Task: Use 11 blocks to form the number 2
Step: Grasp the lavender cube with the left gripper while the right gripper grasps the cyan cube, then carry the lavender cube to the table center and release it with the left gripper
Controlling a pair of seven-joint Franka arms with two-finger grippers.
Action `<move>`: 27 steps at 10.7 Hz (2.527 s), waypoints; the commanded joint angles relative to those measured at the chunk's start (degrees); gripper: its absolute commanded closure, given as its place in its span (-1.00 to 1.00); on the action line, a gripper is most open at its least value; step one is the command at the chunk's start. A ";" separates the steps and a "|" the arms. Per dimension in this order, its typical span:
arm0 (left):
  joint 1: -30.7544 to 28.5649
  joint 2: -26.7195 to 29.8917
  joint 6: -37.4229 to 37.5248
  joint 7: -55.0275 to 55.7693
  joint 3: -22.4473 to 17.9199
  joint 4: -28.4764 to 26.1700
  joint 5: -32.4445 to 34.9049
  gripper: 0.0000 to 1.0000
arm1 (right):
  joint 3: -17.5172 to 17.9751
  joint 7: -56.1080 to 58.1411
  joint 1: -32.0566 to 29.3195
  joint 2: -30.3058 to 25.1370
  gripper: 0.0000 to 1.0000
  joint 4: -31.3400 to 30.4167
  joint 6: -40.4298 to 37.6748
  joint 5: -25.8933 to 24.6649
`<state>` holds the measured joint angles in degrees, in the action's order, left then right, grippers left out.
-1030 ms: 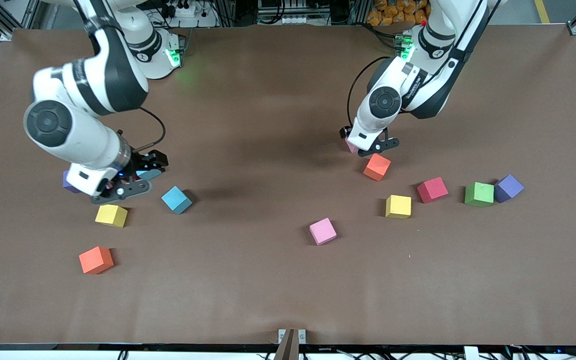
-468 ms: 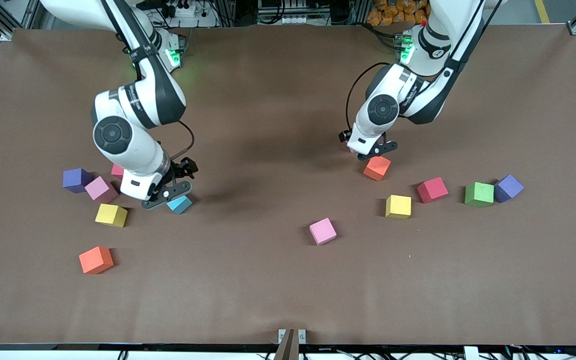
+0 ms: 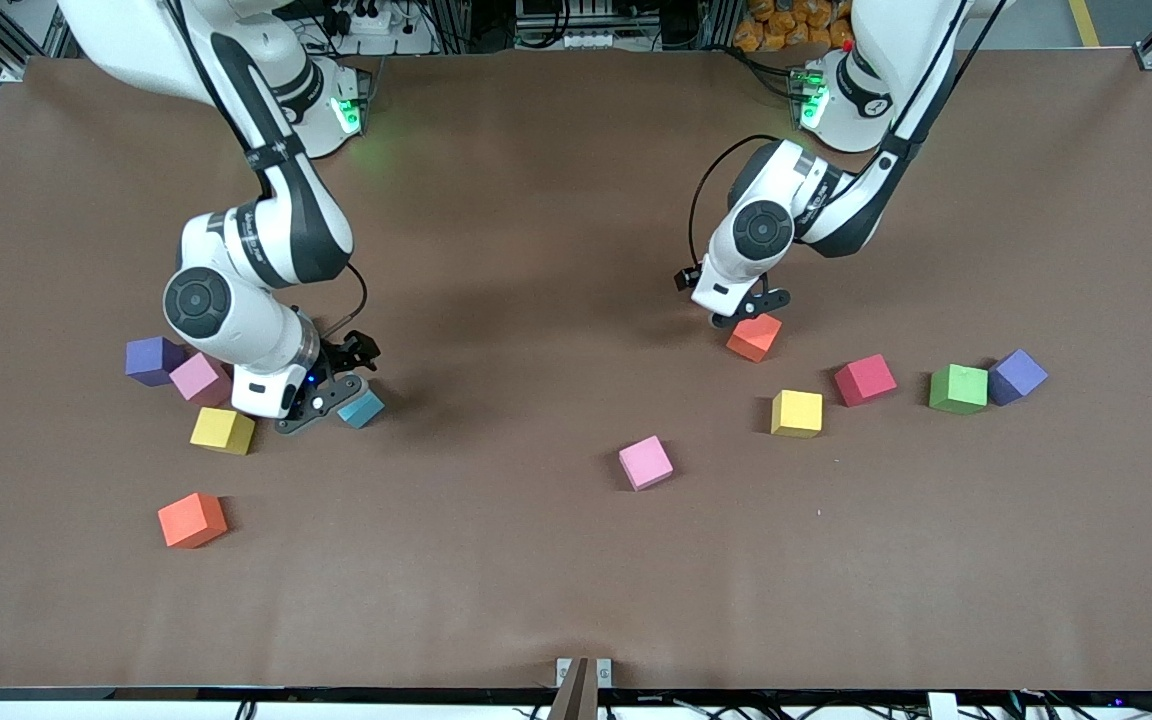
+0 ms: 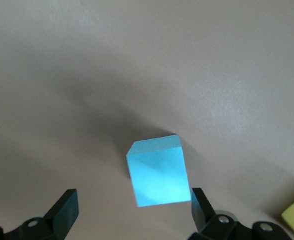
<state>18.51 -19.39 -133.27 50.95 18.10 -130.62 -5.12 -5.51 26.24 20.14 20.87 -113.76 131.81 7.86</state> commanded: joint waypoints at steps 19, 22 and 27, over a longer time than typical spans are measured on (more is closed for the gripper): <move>7.06 -4.60 11.10 -0.50 10.11 22.69 -0.14 1.00 | 0.50 15.32 -0.45 5.59 0.22 -4.10 12.95 0.93; 11.63 -10.66 10.31 -0.76 11.25 25.23 3.87 1.00 | 0.85 18.41 0.34 4.19 0.35 -2.78 12.07 0.93; 13.92 -15.48 10.13 -0.86 13.01 27.87 4.43 1.00 | 0.85 22.71 2.01 2.34 0.32 -0.93 8.99 1.02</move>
<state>31.76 -31.53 -123.61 49.45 30.75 -105.56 -1.29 -4.68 46.81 21.33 24.74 -114.34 141.99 7.87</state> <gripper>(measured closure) 0.388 0.423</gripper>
